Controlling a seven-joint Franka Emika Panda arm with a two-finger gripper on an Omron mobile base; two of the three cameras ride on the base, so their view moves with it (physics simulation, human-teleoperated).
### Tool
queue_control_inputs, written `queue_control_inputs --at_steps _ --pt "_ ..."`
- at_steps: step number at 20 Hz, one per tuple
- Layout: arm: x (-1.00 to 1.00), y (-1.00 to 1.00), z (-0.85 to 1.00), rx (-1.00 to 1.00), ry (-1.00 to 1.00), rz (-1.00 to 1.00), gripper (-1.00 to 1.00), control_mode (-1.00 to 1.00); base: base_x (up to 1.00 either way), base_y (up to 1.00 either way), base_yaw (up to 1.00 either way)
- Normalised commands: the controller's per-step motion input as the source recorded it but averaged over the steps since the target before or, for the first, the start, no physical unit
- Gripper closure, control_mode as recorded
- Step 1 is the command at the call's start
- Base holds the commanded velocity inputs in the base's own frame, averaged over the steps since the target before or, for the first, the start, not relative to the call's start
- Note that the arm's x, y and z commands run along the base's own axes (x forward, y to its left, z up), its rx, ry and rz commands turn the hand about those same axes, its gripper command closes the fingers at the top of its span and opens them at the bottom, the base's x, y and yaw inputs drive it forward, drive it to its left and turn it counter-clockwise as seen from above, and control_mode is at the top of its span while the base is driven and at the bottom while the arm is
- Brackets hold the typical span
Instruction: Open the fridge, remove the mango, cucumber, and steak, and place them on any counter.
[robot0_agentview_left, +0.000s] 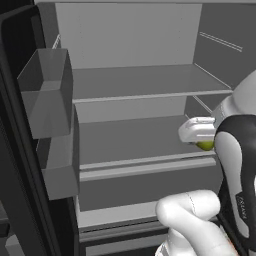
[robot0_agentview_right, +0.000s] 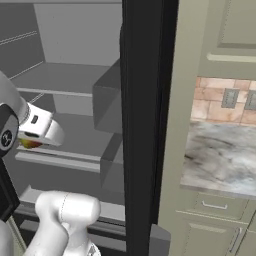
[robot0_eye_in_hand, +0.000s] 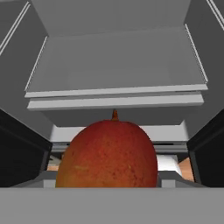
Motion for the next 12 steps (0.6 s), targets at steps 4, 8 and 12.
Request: queue_control_inputs --at_steps 4,8,12 --pt "0.0 0.0 0.0 0.0 0.04 0.0 1.0 -1.0 0.0 0.0 0.0" --pt "0.0 0.0 0.0 0.0 0.0 0.0 1.0 -1.0 0.0 0.0 0.0" --pt "-0.07 0.0 0.0 0.0 0.0 0.0 1.0 -1.0 0.0 0.0 0.0"
